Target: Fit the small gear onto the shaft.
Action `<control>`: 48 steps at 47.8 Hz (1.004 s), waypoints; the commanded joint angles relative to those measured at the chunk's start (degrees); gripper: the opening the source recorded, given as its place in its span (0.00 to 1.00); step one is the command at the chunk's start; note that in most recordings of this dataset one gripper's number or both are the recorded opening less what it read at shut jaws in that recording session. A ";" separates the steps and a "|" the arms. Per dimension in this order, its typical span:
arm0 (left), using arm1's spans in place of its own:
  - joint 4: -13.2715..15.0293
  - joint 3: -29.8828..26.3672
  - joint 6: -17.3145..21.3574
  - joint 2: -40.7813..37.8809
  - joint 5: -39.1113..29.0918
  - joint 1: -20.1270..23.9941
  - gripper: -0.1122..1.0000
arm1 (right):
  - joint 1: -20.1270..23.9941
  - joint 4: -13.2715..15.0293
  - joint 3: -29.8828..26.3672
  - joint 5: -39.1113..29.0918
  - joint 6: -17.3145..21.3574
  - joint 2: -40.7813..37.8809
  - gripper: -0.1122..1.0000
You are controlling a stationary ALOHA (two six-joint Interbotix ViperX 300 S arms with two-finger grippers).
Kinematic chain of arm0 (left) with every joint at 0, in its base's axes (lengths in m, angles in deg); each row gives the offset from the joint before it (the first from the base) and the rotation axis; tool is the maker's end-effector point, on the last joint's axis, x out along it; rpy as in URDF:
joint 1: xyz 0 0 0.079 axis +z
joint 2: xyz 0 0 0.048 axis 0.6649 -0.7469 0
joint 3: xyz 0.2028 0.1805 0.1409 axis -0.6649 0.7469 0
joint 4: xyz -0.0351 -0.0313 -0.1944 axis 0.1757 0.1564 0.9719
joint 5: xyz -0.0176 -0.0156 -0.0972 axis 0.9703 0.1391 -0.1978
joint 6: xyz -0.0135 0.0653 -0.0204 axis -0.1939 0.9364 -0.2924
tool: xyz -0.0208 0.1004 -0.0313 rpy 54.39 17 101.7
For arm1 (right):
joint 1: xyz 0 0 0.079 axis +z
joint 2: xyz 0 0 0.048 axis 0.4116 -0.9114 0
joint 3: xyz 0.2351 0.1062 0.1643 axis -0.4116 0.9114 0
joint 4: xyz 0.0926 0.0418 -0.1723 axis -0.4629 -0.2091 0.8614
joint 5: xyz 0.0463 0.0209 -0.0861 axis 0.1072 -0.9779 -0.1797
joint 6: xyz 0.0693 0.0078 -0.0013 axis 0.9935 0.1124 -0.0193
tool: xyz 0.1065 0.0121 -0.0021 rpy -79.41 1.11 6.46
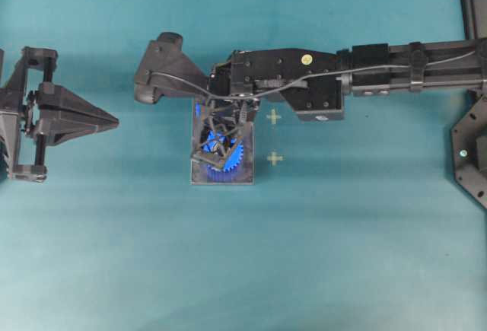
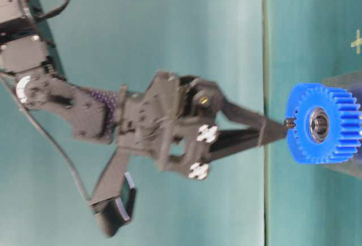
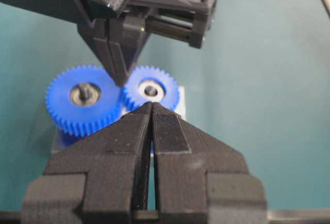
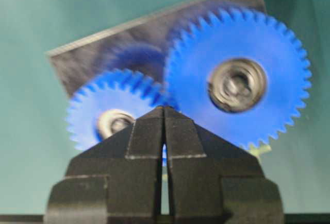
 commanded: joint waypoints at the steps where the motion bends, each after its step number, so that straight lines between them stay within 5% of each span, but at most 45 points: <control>1: -0.09 -0.88 -0.09 0.00 0.88 -0.09 0.10 | 0.18 -0.09 -1.49 0.00 -0.79 2.55 0.12; 24: -0.09 -0.35 -0.18 -0.18 2.02 -0.09 0.10 | 0.09 -2.72 2.02 -1.76 -3.25 -0.88 0.12; 48: -0.09 0.00 -0.18 -0.35 2.55 -0.09 0.10 | 3.16 -3.52 8.88 -2.29 0.97 5.71 0.12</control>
